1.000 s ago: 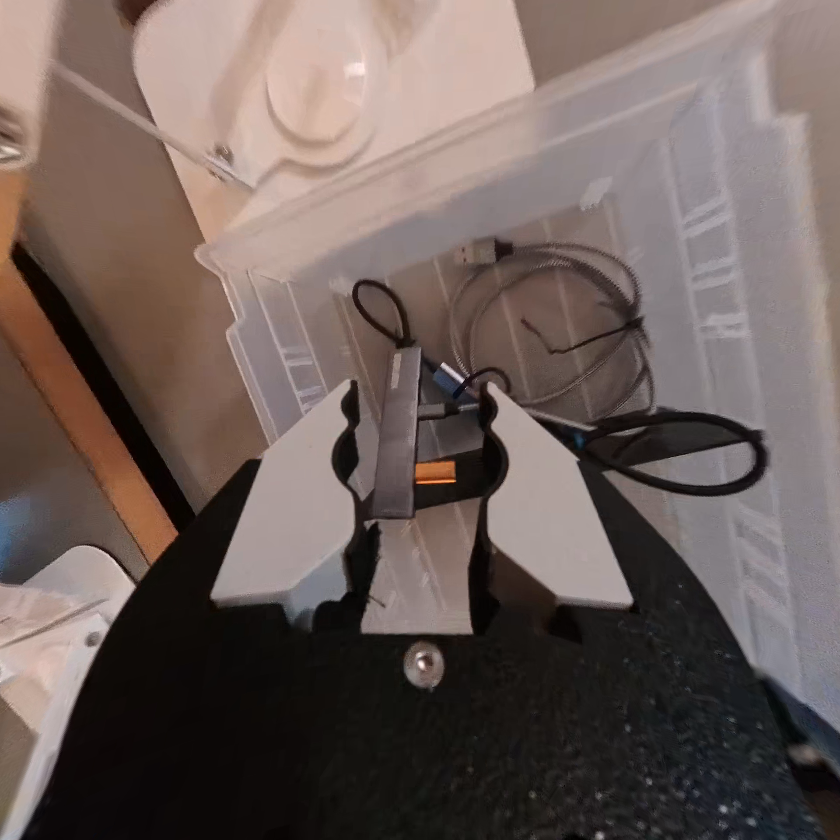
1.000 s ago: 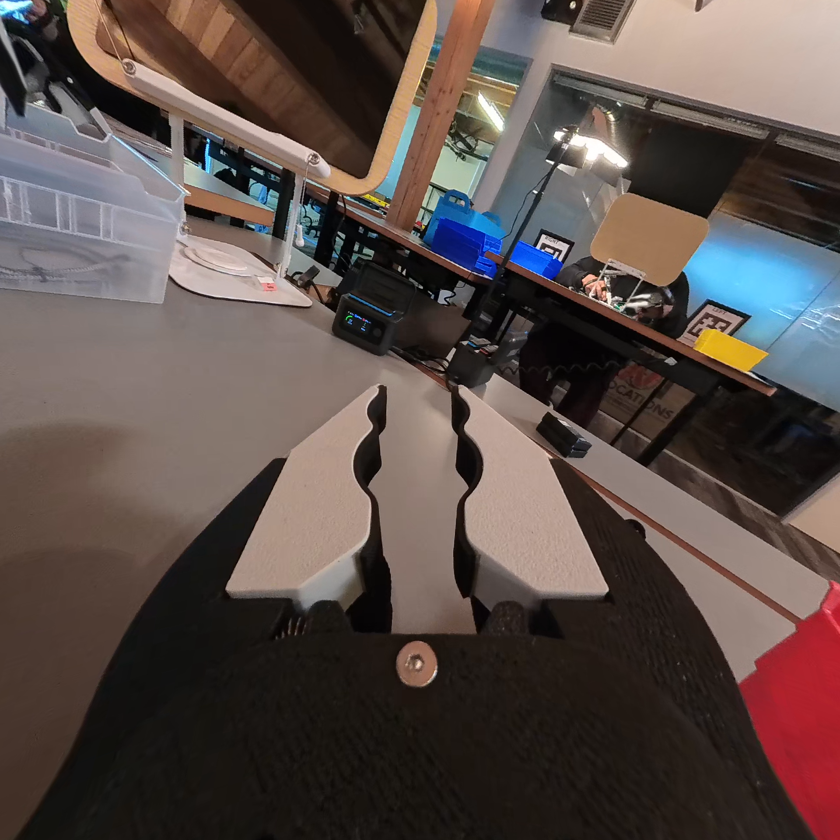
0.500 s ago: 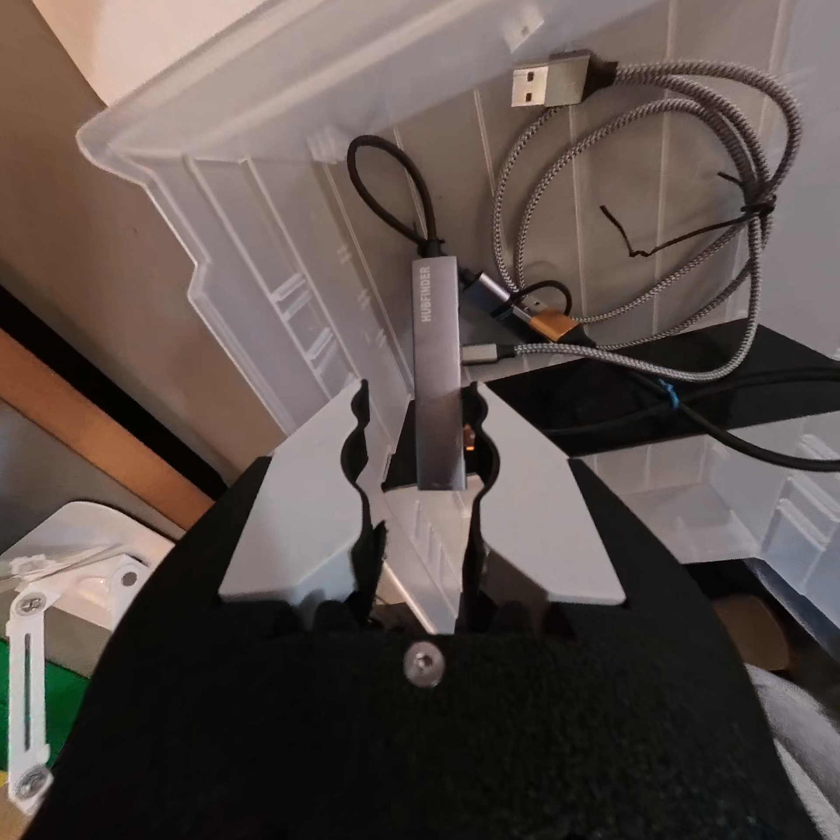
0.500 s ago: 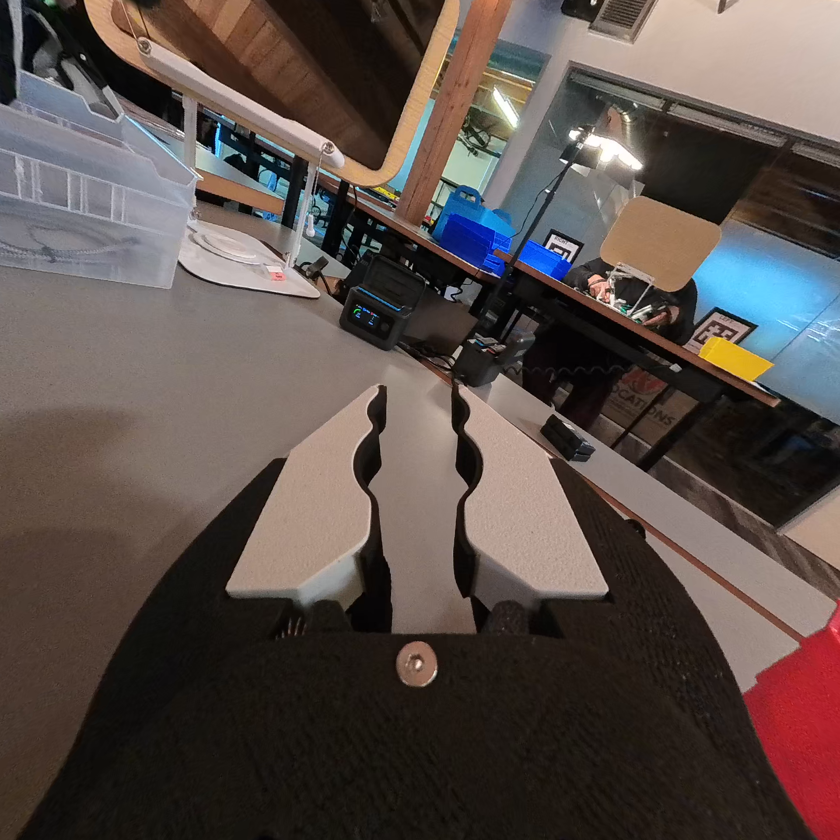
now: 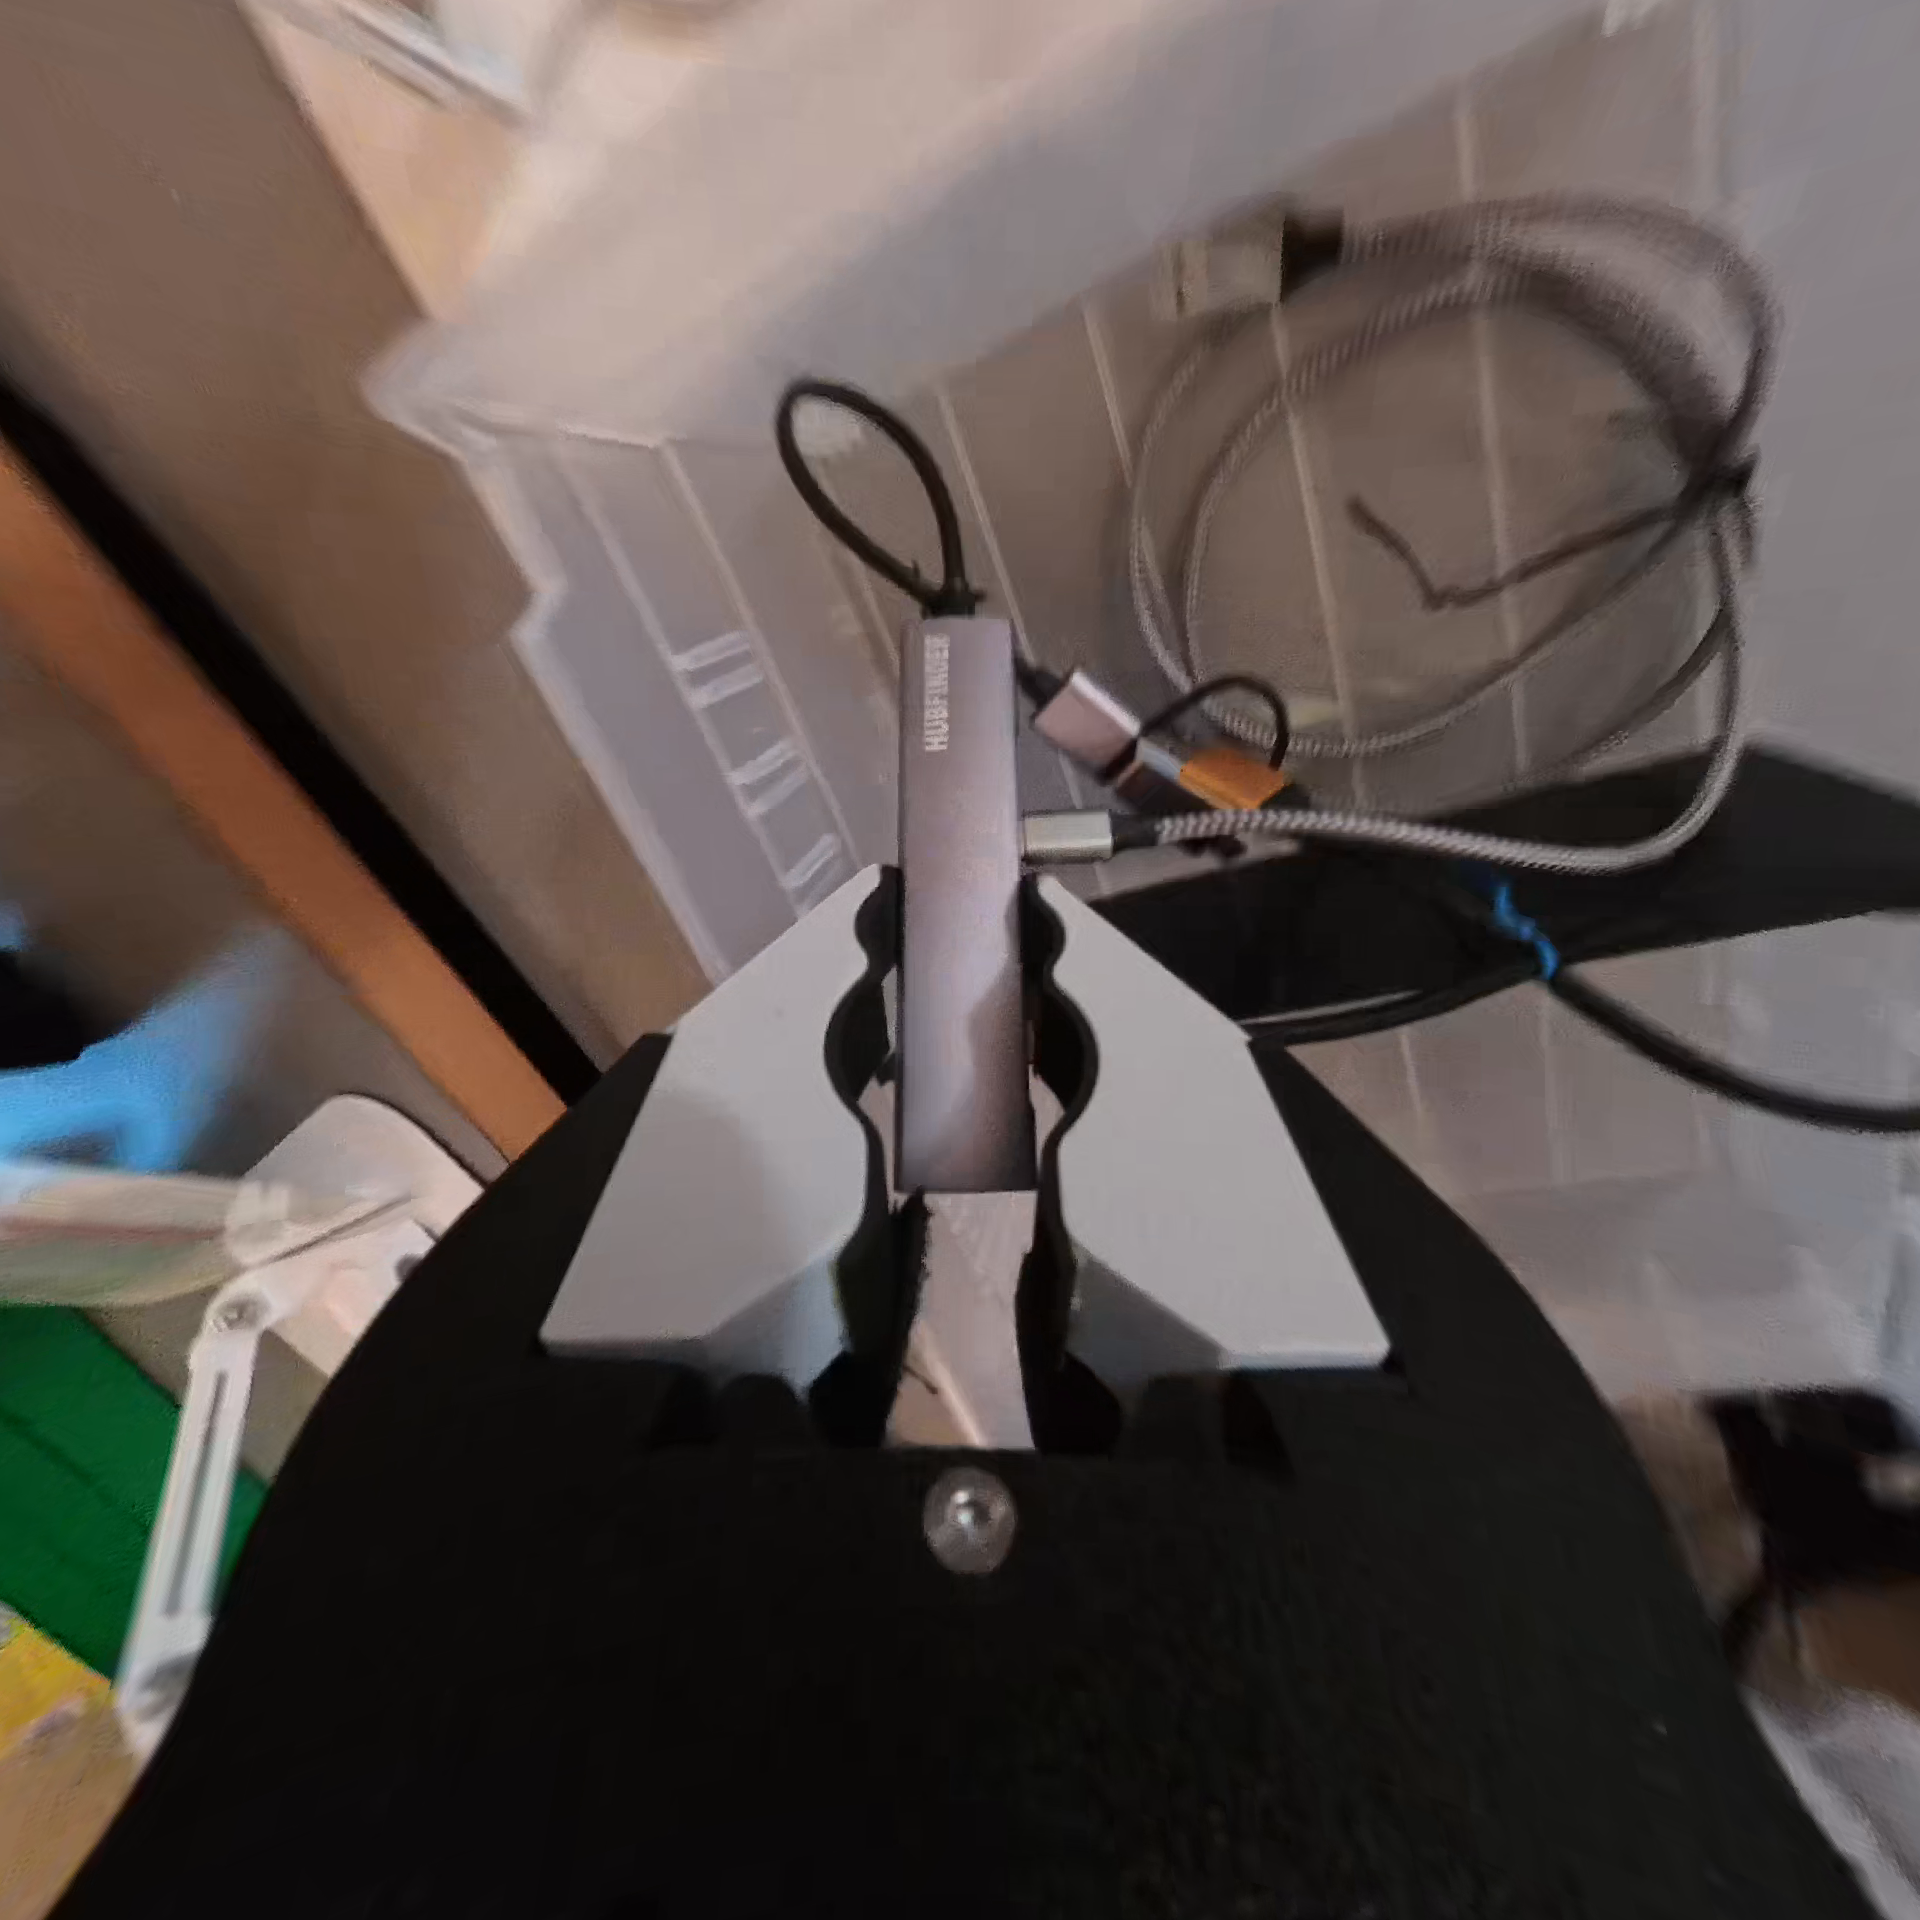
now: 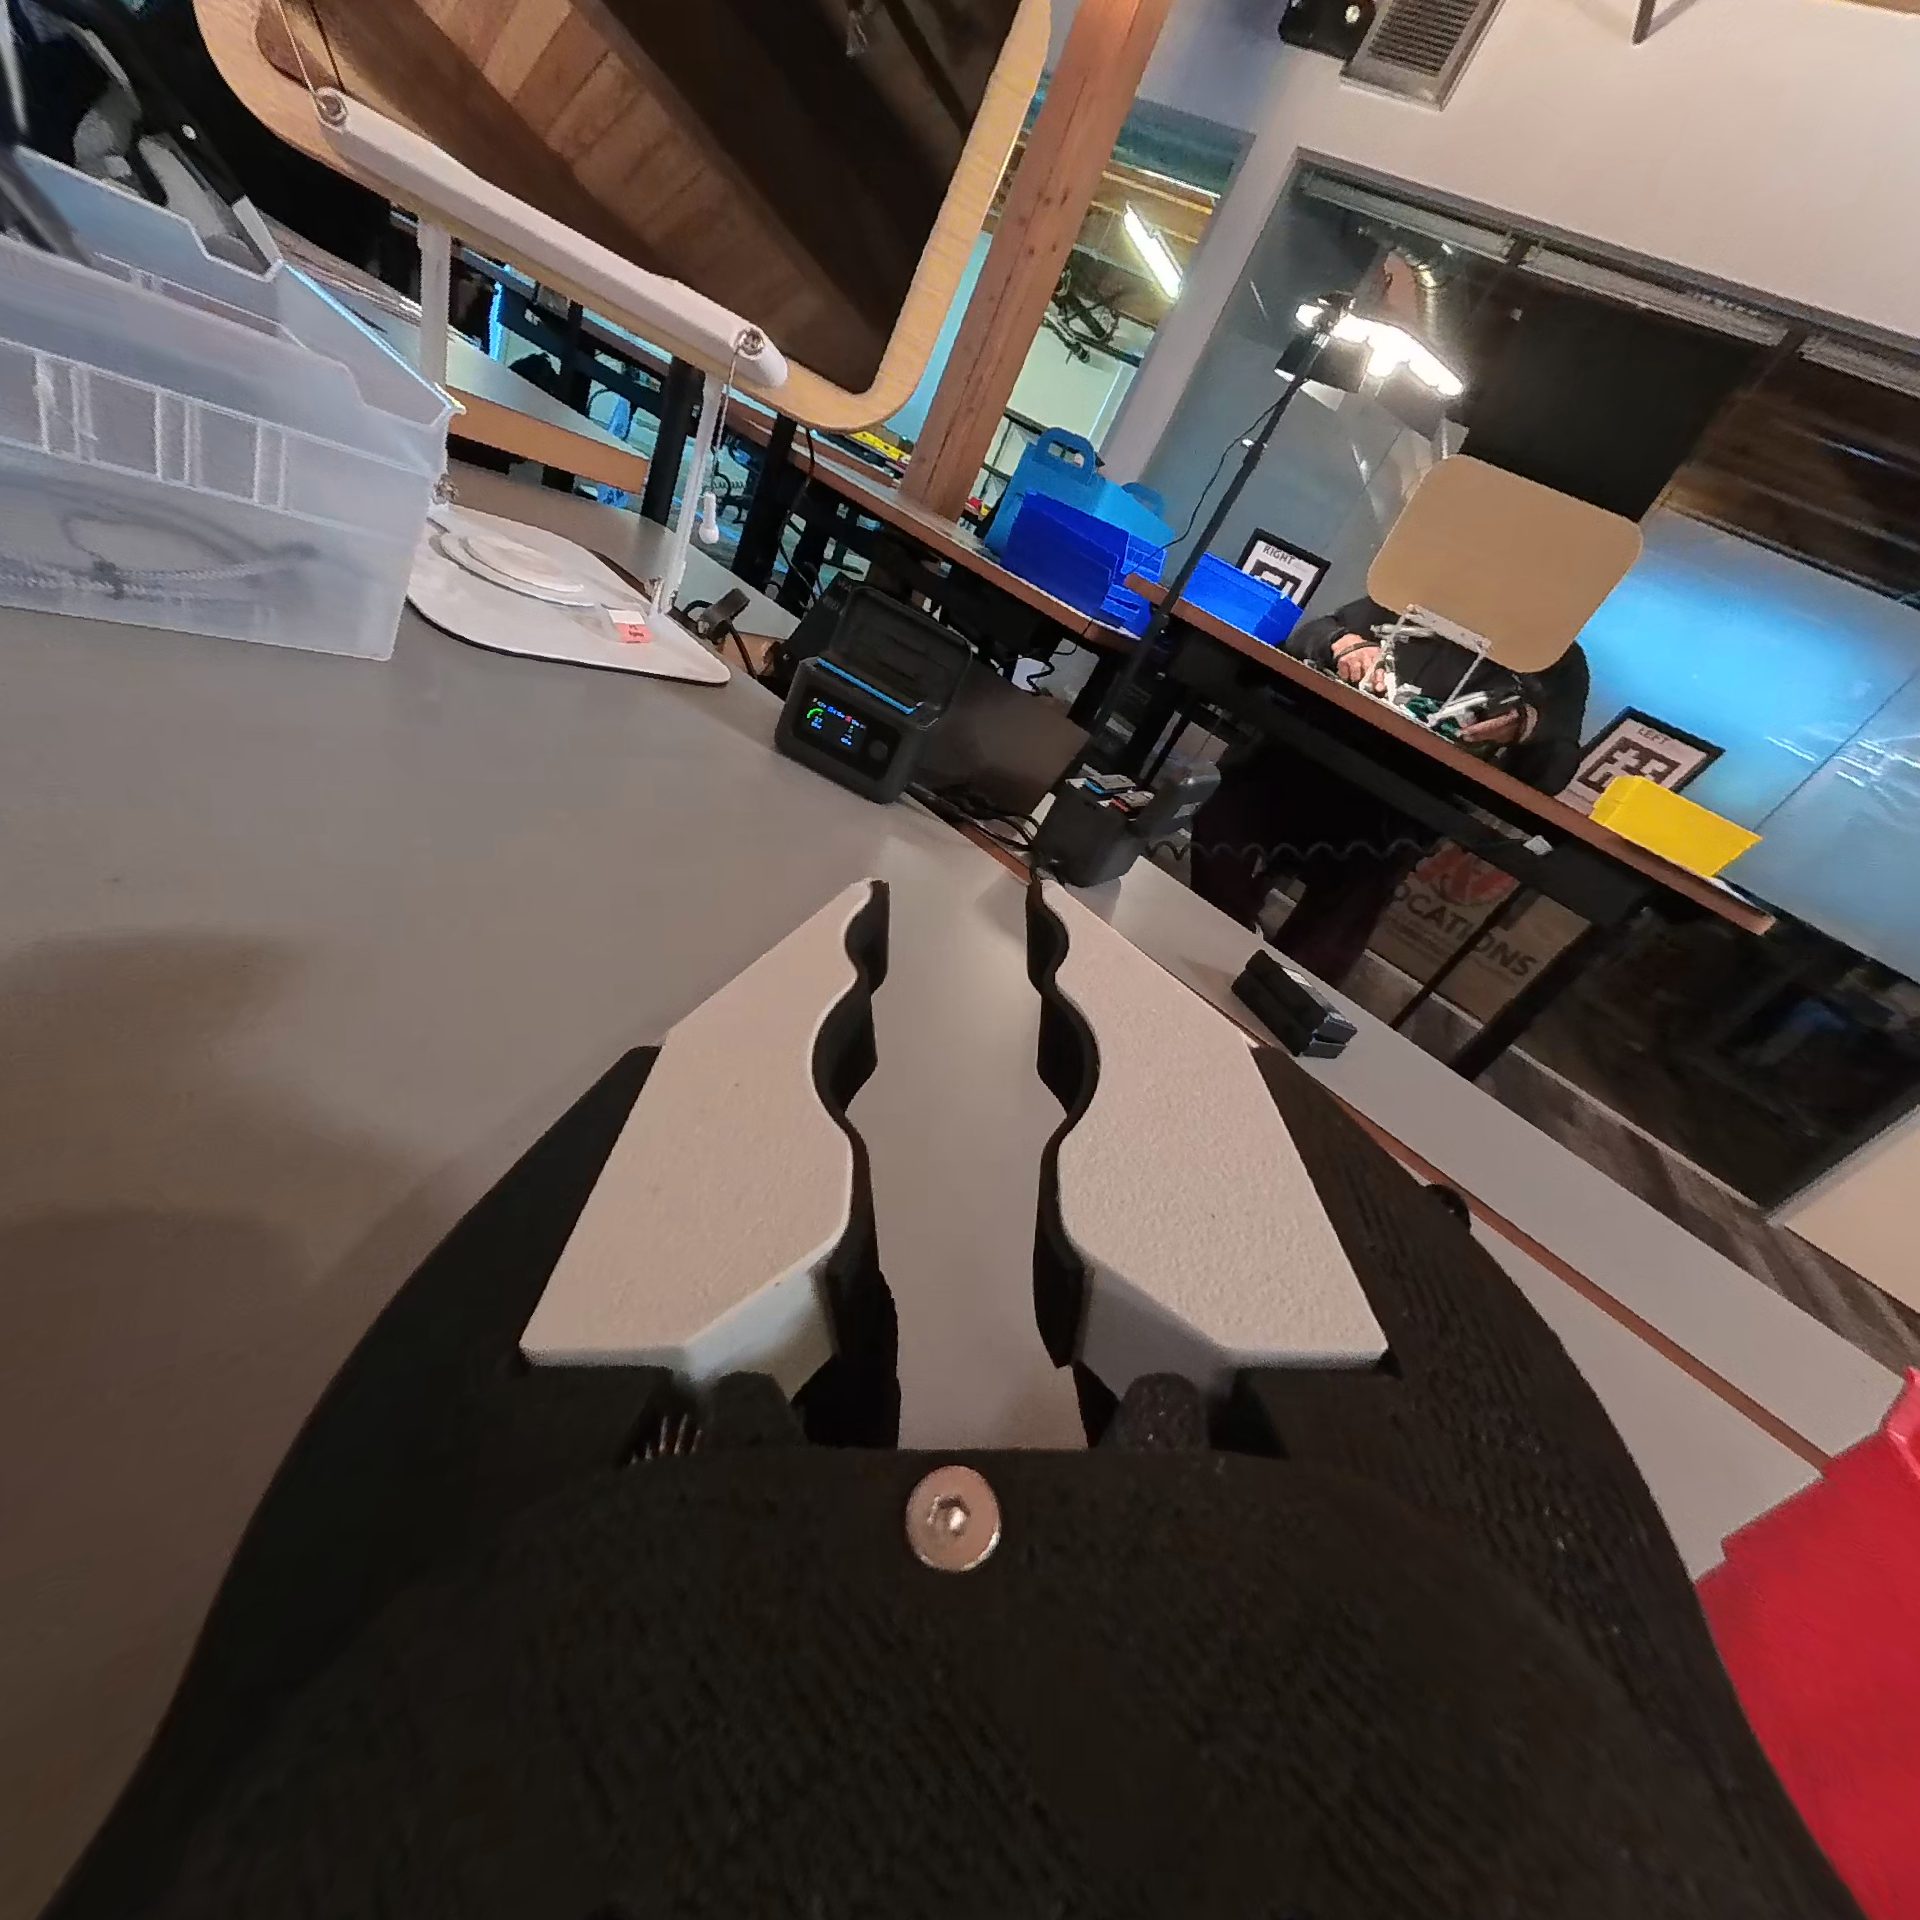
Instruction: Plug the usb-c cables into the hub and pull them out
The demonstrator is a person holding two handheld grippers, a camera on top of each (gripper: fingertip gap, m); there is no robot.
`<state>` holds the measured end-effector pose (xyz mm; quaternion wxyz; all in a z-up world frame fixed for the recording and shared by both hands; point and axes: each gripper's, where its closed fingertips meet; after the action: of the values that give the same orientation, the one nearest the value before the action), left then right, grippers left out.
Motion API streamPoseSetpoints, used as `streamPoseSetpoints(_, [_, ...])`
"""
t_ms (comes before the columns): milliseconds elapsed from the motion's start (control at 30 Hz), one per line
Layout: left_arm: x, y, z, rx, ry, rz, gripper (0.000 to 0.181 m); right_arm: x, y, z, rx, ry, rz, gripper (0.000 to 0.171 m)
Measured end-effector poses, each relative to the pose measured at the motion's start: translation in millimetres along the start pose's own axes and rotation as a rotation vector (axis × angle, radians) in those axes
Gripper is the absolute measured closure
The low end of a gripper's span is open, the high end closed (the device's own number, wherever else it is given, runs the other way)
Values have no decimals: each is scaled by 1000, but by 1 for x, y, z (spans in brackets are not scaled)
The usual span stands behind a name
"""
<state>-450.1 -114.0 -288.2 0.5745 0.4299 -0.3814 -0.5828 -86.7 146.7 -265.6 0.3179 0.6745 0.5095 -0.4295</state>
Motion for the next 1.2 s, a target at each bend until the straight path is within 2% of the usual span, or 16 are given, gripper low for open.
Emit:
streamPoseSetpoints(33, [-8, 12, 0, -45, 56, -73, 161, 0, 0, 0, 1, 0, 1, 147])
streamPoseSetpoints(167, [-22, 67, -2, -315, 19, -295, 161, 0, -1, 1, 1, 5, 4, 147])
streamPoseSetpoints(300, [-41, 144, -6, -617, -64, -529, 160, 0, -1, 2, -1, 9, 4, 147])
streamPoseSetpoints(433, [-72, 226, -29, -761, -98, -802, 161, -1, 0, -1, 7, -8, -5, 147])
streamPoseSetpoints(600, [-115, 315, -64, -736, -53, -1168, 161, -1, 4, -6, 19, -33, -11, 151])
streamPoseSetpoints(733, [-153, 357, -110, -493, -22, -1438, 161, -6, 9, -16, 44, -79, -45, 150])
streamPoseSetpoints(833, [-183, 352, -149, -225, -23, -1534, 161, -9, 17, -26, 81, -78, -63, 149])
streamPoseSetpoints(900, [-202, 330, -172, -106, -18, -1542, 161, -7, 19, -32, 99, -116, -66, 149])
streamPoseSetpoints(1033, [-228, 253, -207, -42, -1, -1463, 161, -10, 29, -52, 184, -124, -91, 147])
streamPoseSetpoints(1200, [-235, 164, -238, -61, -9, -1410, 161, -21, 40, -64, 228, -113, -141, 147])
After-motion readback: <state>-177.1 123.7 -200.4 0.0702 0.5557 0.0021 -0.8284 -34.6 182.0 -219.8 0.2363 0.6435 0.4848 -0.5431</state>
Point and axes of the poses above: each gripper's, where its closed fingertips meet, y back along the fingers, x out of its underside, z = x × y across the jaws, and after that the axes turned 5 degrees about -x, right-handed
